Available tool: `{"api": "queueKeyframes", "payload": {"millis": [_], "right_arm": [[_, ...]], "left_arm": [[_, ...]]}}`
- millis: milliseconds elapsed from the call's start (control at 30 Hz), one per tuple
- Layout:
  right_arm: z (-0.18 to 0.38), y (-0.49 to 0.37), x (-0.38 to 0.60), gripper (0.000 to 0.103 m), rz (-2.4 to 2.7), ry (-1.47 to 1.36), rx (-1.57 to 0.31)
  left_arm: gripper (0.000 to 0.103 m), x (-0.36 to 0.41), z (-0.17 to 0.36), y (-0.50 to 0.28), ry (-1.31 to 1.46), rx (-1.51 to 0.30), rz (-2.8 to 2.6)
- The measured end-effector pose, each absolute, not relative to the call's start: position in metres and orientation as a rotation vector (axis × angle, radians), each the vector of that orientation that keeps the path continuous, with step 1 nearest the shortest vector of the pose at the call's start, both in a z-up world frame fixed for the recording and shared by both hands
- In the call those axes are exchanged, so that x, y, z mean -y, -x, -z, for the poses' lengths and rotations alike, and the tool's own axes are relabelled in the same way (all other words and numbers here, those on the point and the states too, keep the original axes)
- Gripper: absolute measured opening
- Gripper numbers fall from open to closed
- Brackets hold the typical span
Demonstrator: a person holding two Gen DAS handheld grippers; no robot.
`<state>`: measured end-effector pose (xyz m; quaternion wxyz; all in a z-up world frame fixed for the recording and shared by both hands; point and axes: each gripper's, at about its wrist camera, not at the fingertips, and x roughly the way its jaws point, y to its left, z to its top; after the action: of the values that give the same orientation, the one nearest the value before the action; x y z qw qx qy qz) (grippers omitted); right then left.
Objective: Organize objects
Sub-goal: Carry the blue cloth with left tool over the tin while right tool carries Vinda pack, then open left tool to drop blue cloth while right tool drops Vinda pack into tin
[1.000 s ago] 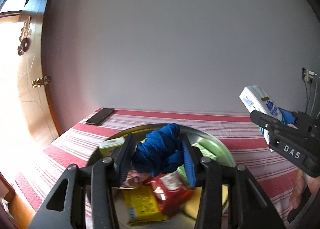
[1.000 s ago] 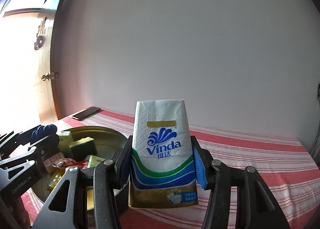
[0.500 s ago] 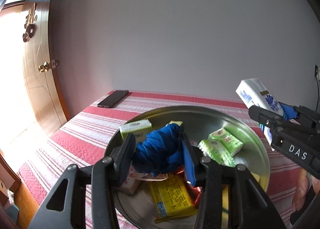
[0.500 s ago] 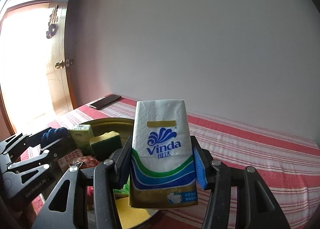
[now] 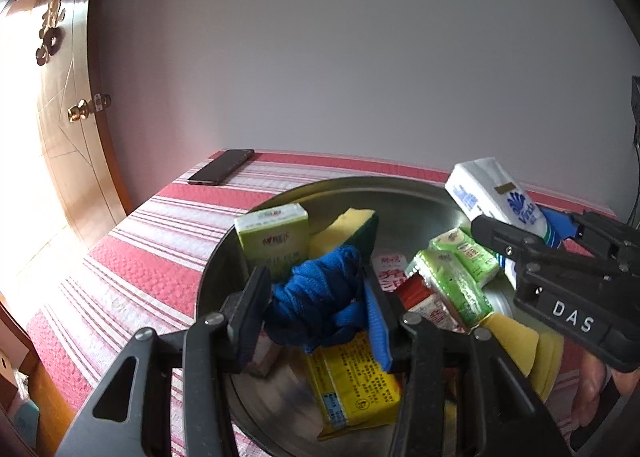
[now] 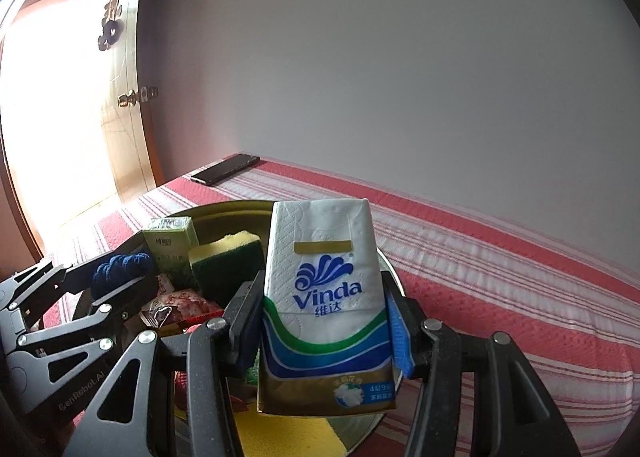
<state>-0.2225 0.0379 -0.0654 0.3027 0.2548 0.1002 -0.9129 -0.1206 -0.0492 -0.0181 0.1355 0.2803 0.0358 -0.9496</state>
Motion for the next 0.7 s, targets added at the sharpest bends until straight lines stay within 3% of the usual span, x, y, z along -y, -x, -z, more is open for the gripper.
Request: {"api": "queueKeyframes", "payload": {"millis": [700], "right_arm": [[0.08,0.233,-0.027,0.055,2.387,-0.794,-0.289]], "left_arm": [[0.047,0.053,0.03,0.129,-0.925,-0.086,2.727]]}}
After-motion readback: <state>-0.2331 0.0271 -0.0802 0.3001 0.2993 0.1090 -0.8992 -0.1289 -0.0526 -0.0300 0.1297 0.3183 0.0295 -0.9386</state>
